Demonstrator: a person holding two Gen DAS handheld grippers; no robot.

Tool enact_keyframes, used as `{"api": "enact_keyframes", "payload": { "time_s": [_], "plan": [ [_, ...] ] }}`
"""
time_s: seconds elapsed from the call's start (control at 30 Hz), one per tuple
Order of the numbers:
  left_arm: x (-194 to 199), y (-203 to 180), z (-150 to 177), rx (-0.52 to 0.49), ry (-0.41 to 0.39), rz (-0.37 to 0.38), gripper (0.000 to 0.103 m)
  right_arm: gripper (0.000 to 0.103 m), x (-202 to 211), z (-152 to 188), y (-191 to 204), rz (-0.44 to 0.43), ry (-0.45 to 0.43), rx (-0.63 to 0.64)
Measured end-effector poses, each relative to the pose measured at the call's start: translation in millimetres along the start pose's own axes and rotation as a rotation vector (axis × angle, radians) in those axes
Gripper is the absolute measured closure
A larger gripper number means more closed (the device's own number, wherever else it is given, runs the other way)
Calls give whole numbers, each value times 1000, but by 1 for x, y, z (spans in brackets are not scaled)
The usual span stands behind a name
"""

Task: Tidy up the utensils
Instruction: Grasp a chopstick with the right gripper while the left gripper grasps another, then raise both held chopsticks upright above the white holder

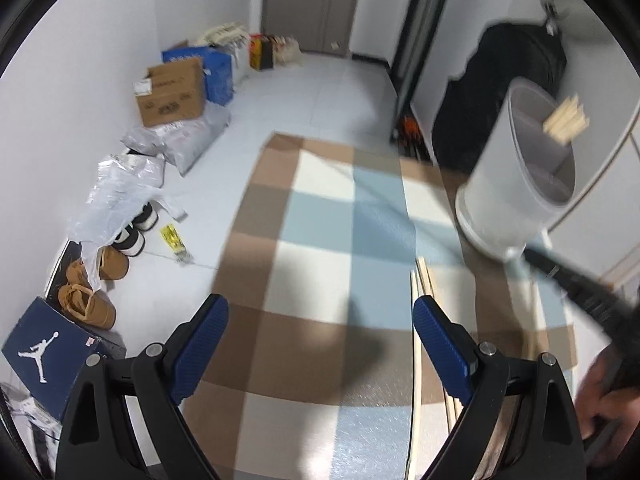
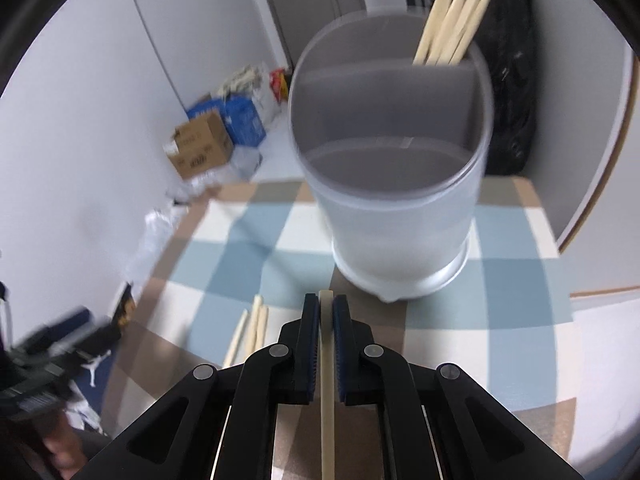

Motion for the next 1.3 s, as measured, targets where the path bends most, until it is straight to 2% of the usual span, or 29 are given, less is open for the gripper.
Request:
{"api": "enact_keyframes", "payload": {
  "time_s": [0.23, 0.43, 0.53, 0.6, 0.67, 0.77, 0.87, 1.0, 1.1, 1.17, 1.23, 1.3],
  "plan": [
    [-20, -37, 7, -127, 89, -29, 12, 97, 31, -17, -4, -58, -100, -10],
    [-39, -44, 11, -129, 187, -16, 13, 97, 54, -21, -13, -98, -169, -15],
    [-49, -48, 13, -136, 235, -32, 19, 97, 68, -28, -22, -115, -216, -18],
    [-50, -53, 12, -163, 225, -64, 23, 97, 73, -31, -28, -120, -237, -23],
    [-49, -56, 7, -153, 220, -60, 33, 97, 77, -32, -33, -126, -260, -24],
    [-52, -61, 2, -158, 225, -55, 42, 97, 81, -31, -39, -115, -281, -29],
    [-60, -69, -5, -171, 240, -61, 42, 97, 87, -30, -47, -128, -291, -48],
    [-64, -72, -10, -152, 239, -61, 51, 97, 97, -28, -58, -133, -309, -72],
    [-64, -77, -11, -162, 230, -48, 68, 97, 102, -25, -63, -131, -315, -73],
    [-64, -81, -11, -176, 239, -25, 88, 97, 104, -25, -65, -127, -316, -77],
    [-64, -77, -13, -158, 251, -10, 100, 97, 106, -24, -67, -130, -317, -82],
    [-64, -73, -14, -130, 253, 4, 102, 97, 109, -24, -67, -126, -322, -80]
  ]
}}
Point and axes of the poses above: each gripper's, at about its wrist camera, not at the fingertips, and x roughly against the way its jaws point, y to its left, z to its underside, the point moved 1 cm from there along -x, roughly the way its jaws point
